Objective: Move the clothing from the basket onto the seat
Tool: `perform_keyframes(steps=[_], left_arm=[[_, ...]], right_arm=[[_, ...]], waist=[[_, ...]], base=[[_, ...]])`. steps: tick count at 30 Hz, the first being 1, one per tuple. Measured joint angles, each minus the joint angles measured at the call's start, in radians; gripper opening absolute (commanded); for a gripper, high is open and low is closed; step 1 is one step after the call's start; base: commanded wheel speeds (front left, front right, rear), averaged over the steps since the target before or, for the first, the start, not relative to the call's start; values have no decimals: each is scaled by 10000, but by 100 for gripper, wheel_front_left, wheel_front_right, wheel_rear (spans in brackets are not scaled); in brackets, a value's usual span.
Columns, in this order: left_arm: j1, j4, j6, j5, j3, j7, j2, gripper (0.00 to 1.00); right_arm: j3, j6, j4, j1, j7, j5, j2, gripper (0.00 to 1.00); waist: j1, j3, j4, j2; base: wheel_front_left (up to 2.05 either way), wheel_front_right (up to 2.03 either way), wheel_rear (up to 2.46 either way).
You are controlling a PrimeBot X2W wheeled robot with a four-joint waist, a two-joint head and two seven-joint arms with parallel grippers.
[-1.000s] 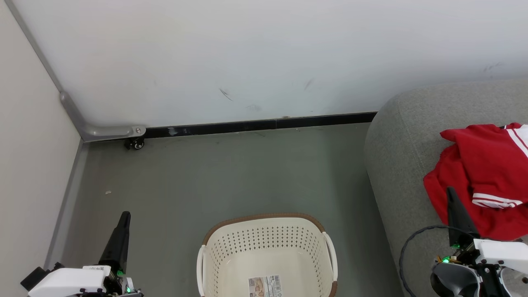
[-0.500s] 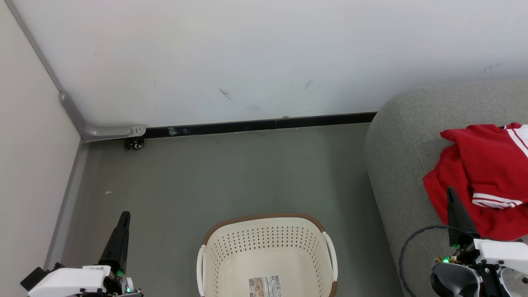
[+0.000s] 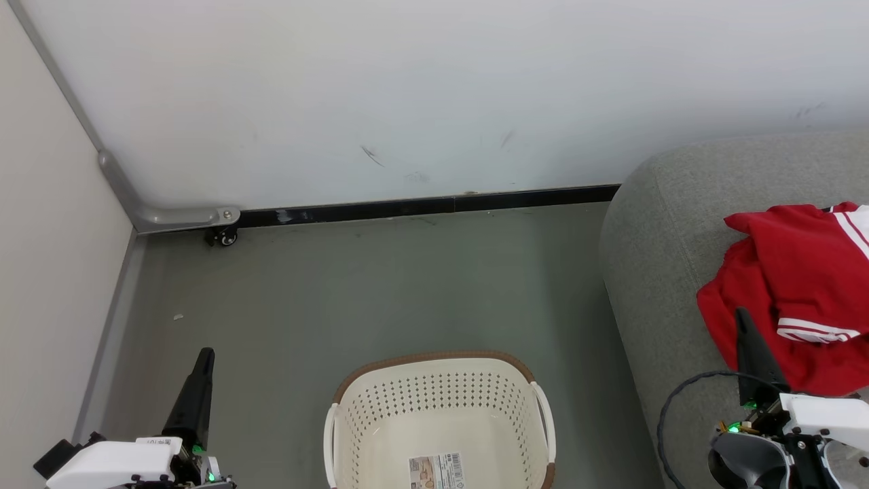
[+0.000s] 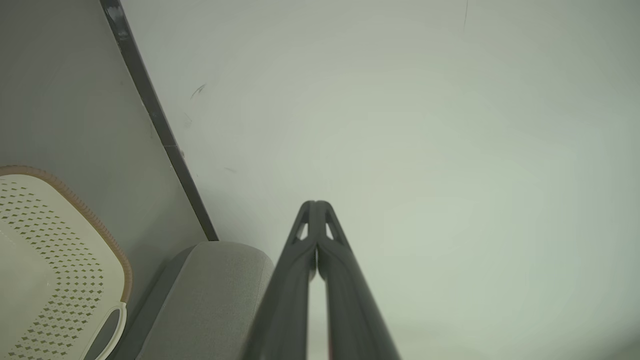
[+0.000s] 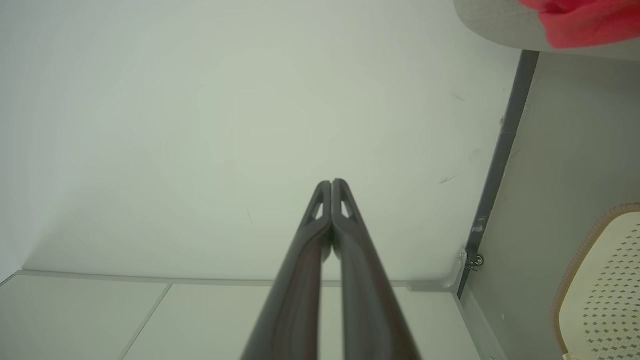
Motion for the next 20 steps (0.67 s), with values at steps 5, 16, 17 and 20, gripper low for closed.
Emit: perform_keyframes(steps=[5, 16, 17, 20], left_arm=[[0, -2, 0, 0, -2, 0, 0, 0], [0, -6, 0, 0, -2, 0, 0, 0], [0, -6, 0, 0, -2, 0, 0, 0], [0, -6, 0, 0, -2, 0, 0, 0]], right_arm=[[-6, 0, 0, 0, 2, -2, 4, 0], [-17, 0, 0, -1, 59, -17, 12, 0], [-17, 0, 0, -1, 59, -17, 13, 0], [-19, 0, 0, -1, 61, -17, 15, 0]], waist=[[0, 0, 0, 0], [0, 0, 0, 0], [0, 0, 0, 0], [0, 0, 0, 0]], base=[[0, 0, 0], [0, 0, 0], [0, 0, 0], [0, 0, 0]])
